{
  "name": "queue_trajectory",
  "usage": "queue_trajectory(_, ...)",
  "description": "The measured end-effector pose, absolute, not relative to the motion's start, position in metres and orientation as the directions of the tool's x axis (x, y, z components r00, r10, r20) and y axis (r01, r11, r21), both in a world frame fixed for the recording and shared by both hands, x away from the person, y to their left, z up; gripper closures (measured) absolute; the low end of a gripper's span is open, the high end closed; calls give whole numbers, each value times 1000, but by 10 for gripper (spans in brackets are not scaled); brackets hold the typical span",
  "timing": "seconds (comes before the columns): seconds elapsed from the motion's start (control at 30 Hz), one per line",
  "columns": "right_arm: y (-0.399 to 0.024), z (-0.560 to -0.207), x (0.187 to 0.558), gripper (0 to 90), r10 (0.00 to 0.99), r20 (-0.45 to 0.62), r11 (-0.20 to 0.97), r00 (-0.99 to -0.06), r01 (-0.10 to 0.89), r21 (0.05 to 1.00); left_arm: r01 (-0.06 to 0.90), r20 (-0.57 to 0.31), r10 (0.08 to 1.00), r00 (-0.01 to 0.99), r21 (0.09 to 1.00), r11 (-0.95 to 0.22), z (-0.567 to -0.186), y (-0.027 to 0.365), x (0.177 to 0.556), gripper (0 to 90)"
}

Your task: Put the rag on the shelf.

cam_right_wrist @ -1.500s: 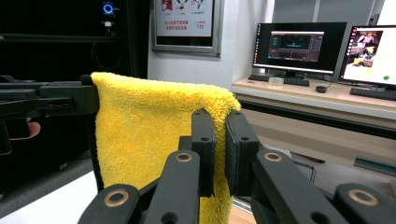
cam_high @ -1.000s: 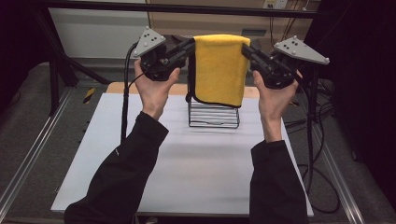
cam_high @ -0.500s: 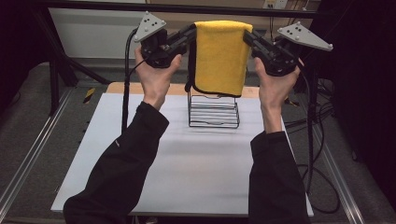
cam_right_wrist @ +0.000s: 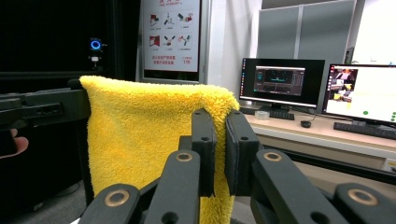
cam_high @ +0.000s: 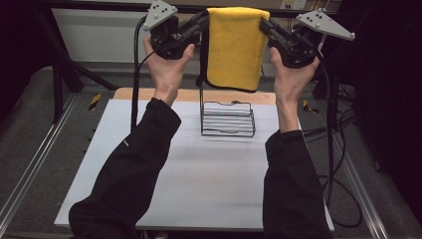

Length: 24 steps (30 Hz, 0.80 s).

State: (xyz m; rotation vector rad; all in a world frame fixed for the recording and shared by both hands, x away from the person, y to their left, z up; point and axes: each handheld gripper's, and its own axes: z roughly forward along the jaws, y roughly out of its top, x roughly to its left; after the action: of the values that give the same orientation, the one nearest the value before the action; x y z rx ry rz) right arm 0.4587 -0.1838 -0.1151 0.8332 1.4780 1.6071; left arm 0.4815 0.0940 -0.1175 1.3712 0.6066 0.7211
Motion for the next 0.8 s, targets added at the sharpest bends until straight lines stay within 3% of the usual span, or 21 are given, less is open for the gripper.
queue_trajectory(0.8,-181,-114,507,840,886,-52,-1,-461,-112,994,-114,45,781,623,993,34,-120,92,526,791)
